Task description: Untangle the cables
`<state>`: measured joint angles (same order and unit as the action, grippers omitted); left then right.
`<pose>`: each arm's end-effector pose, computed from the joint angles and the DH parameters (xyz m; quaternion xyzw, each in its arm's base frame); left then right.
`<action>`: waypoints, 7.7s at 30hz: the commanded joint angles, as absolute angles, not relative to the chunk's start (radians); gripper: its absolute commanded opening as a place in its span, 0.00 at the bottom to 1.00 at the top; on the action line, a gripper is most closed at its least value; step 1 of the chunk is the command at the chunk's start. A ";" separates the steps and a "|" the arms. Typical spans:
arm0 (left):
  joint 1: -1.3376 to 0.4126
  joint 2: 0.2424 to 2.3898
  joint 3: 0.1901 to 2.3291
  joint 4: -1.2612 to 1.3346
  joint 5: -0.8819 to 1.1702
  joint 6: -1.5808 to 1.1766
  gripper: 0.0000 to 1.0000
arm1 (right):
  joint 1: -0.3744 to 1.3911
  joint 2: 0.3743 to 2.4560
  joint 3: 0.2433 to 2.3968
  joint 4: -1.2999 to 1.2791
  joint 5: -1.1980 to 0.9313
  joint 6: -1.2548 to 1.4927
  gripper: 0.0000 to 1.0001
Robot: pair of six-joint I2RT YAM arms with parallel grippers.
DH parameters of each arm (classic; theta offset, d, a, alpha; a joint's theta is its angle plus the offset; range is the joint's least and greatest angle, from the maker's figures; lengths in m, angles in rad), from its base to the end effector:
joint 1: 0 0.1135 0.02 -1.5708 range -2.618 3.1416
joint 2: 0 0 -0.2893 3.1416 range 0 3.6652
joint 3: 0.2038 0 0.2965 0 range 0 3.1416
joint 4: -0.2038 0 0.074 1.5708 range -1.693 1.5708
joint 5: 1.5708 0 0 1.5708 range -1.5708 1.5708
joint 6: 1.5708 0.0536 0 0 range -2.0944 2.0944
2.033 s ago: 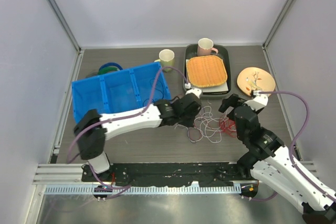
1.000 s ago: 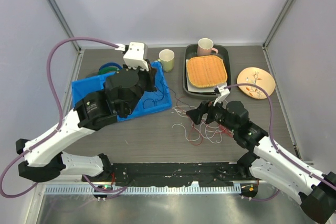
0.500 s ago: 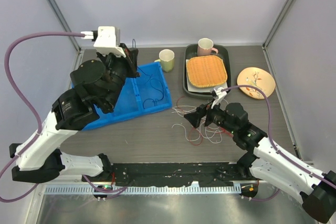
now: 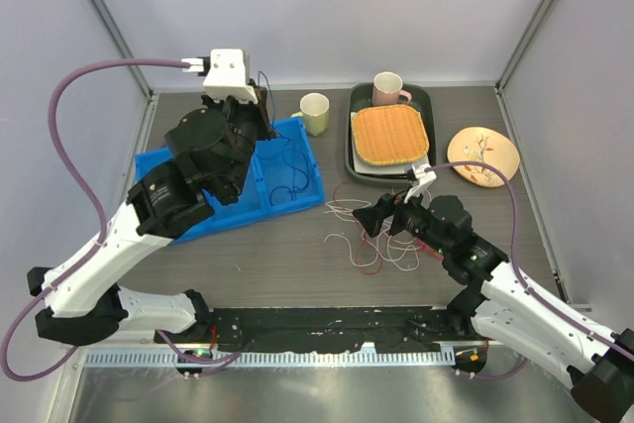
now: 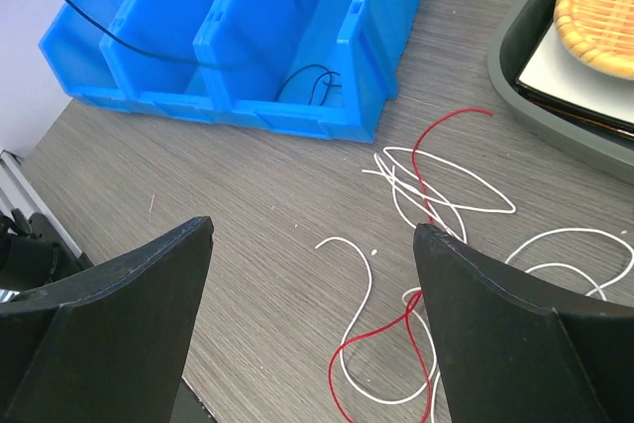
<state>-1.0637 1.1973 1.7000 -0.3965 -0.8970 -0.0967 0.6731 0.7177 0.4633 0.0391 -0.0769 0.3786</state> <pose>0.1565 -0.1954 0.5867 -0.0054 0.6833 -0.1249 0.7194 0.1715 0.1420 0.2615 -0.1380 0.7665 0.3404 0.5269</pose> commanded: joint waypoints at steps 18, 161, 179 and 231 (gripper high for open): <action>-0.661 1.353 1.569 -0.422 -0.563 -0.364 0.00 | 0.678 0.687 0.477 0.029 0.067 0.384 0.88; -0.755 0.899 0.877 -0.063 0.232 -0.548 0.00 | 0.647 0.851 0.577 0.147 -0.368 0.336 0.73; -0.755 0.899 1.402 -0.390 -0.113 -0.407 0.00 | 0.657 1.302 0.713 0.049 -0.305 0.410 0.68; -0.755 0.971 0.879 -0.213 0.118 -0.425 0.06 | 0.551 0.693 0.466 0.147 0.088 0.443 0.01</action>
